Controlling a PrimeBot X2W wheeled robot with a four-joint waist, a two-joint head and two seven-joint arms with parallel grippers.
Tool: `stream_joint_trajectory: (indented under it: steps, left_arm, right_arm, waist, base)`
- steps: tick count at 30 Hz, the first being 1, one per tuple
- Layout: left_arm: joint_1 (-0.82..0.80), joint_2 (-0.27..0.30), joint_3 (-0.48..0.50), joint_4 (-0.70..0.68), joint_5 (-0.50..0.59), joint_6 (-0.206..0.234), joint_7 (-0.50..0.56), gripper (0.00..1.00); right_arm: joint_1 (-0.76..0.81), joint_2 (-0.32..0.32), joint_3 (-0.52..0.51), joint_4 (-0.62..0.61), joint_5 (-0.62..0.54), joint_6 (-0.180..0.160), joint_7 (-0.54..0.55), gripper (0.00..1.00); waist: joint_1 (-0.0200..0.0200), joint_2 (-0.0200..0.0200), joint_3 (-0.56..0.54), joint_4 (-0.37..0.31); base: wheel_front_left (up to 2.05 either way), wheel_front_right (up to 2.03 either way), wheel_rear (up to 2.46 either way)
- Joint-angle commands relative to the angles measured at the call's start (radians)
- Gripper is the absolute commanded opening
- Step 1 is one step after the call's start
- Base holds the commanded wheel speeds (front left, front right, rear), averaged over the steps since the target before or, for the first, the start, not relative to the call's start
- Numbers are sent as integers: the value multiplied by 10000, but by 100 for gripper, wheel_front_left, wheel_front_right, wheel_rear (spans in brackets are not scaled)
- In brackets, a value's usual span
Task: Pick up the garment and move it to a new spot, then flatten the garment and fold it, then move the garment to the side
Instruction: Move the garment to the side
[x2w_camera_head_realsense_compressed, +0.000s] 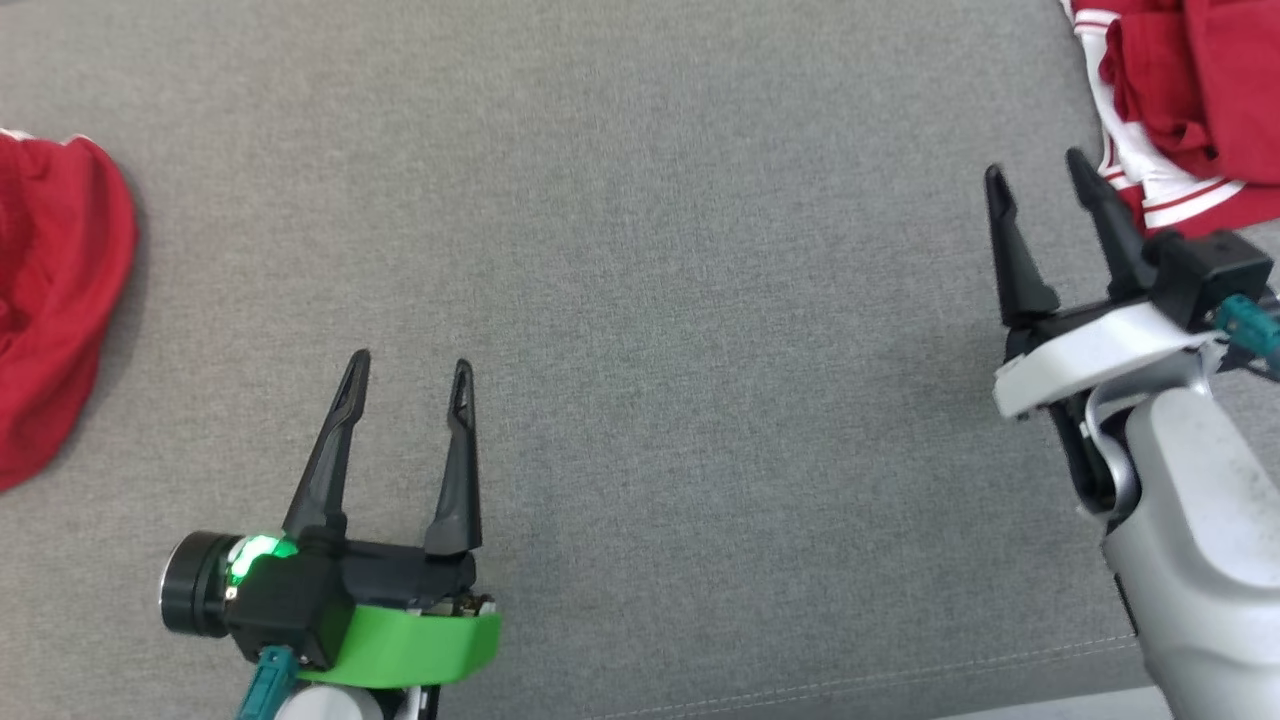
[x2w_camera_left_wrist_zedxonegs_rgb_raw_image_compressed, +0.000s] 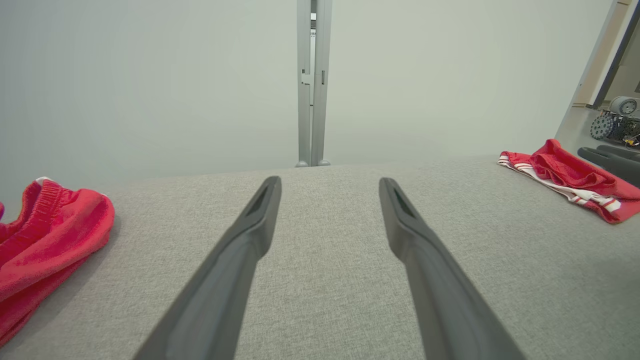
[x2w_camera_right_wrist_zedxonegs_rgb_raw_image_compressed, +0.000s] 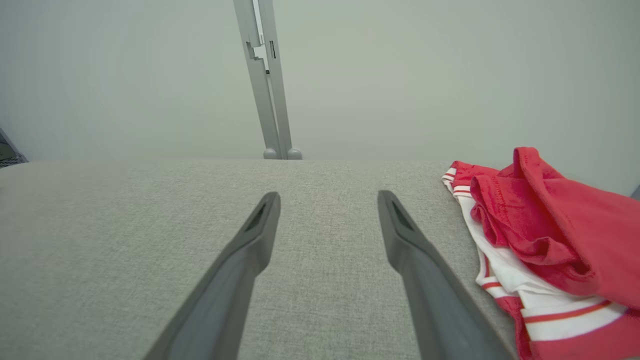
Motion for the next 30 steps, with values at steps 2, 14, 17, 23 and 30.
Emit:
stream_joint_trajectory:
  steps: [2,14,17,23,30]
  left_arm:
    - [385,-45,357,129,-281,99,-4,100]
    - [1561,-127,1975,960,-390,-302,-4,100]
    - [1735,-130,2077,1186,-481,-371,-4,100]
    - [1883,-130,2016,1678,-149,-670,-3,100]
    - [2043,-128,2061,1822,-341,-626,-3,100]
  right_arm:
    - [689,304,53,-438,-126,-19,-28,100]
    - [3721,1662,63,-2444,-357,-16,-29,100]
    - [4184,1719,155,-2661,-386,-16,-29,100]
    - [4895,1886,106,-2796,-986,-16,-29,100]
    - [5133,1928,234,-2663,-1177,-16,-29,100]
  waist:
    - [0,0,-1587,254]
    - [0,0,-3050,-6]
    - [0,0,-3215,-71]
    - [0,0,-3398,-61]
    - [0,0,-3555,-105]
  base:
    - [0,0,0]
    - [0,0,0]
    - [0,0,0]
    - [0,0,0]
    - [0,0,0]
